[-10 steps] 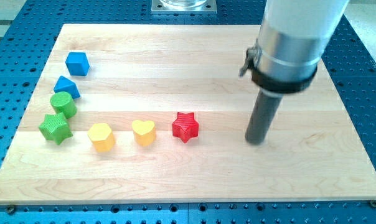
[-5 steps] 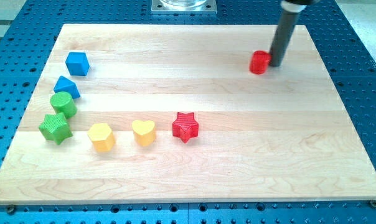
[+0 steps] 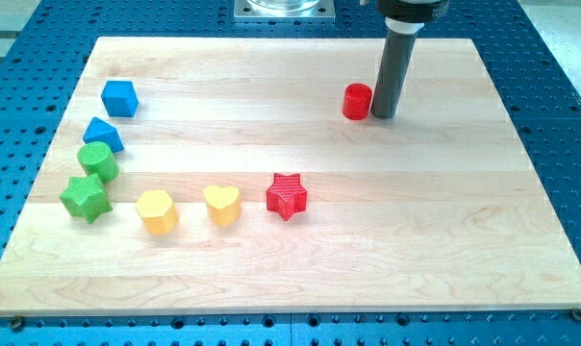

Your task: Slide the red circle to the right of the red star

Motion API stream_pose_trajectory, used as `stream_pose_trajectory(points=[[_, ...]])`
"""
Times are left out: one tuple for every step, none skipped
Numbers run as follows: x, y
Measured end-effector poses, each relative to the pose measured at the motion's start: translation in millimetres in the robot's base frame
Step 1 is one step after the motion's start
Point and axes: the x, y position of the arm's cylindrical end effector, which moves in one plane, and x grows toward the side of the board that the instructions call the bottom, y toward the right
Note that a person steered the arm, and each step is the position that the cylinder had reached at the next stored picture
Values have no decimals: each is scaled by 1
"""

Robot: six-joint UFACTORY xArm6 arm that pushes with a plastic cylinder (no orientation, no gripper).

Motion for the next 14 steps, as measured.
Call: stream_pose_trajectory(points=[[16,9],[-10,-7],[-37,-22],[-69,-29],[-64,-87],[23,-53],[44,-63],[2,-122],[-28,-93],[-7,-50],[31,-26],[1,-27],[-15,-10],[22,2]])
